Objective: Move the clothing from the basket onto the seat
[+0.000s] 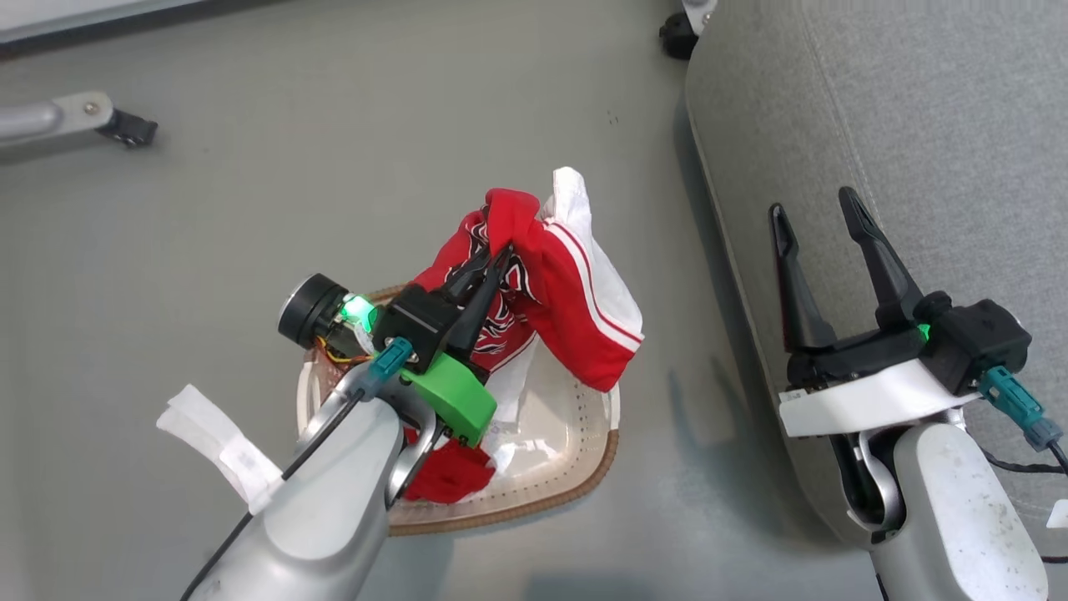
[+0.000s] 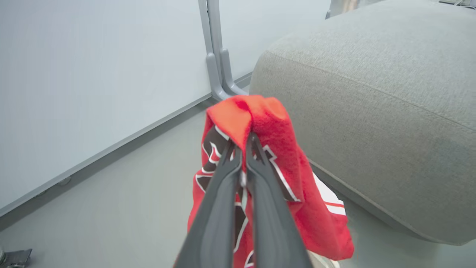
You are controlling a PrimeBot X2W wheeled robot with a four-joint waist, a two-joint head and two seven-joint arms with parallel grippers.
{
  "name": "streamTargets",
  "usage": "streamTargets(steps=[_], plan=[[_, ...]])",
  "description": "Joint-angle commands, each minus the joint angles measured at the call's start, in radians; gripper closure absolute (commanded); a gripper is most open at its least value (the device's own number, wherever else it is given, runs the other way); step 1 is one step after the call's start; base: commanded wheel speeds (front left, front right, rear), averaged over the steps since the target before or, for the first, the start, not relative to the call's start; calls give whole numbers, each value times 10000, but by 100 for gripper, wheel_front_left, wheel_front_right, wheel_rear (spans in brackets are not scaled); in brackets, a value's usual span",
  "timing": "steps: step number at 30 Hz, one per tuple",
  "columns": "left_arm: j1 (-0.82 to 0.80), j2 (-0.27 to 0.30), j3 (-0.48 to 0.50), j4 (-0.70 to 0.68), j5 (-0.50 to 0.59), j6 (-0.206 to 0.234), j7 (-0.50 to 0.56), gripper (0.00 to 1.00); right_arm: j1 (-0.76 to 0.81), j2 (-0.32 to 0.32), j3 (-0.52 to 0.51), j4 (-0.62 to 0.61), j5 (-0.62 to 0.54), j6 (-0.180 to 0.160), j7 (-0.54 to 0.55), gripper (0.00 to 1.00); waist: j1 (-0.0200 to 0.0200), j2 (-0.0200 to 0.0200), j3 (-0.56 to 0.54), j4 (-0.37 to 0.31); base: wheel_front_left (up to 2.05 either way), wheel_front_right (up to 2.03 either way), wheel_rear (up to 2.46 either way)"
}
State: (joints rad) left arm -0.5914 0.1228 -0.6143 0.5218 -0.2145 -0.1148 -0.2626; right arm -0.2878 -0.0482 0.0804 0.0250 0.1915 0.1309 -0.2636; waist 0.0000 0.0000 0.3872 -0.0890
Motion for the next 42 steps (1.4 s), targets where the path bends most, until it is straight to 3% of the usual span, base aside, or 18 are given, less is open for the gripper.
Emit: streamTargets(steps=[1,22,33,42], plan=[[275,-77,181,-280,128,-26,-33,100,279,-39,-43,49,-88,-3,-18,0,0,0,-994,604,0,0,0],[360,-430,1743,-3503,536,-160,-33,100,1276,-39,-66,21,89,-3,-18,0,0,0,-2531,768,0,0,0],[392,-321,1741,-3763,591,-170,-23,100,1445,-38,49,-128,87,-3,-18,0,0,0,-2704,646,0,0,0],[456,-316,1661,-3692,535,-172,-23,100,979,-38,1176,-734,-53,-3,-18,0,0,0,-2707,678,0,0,0]])
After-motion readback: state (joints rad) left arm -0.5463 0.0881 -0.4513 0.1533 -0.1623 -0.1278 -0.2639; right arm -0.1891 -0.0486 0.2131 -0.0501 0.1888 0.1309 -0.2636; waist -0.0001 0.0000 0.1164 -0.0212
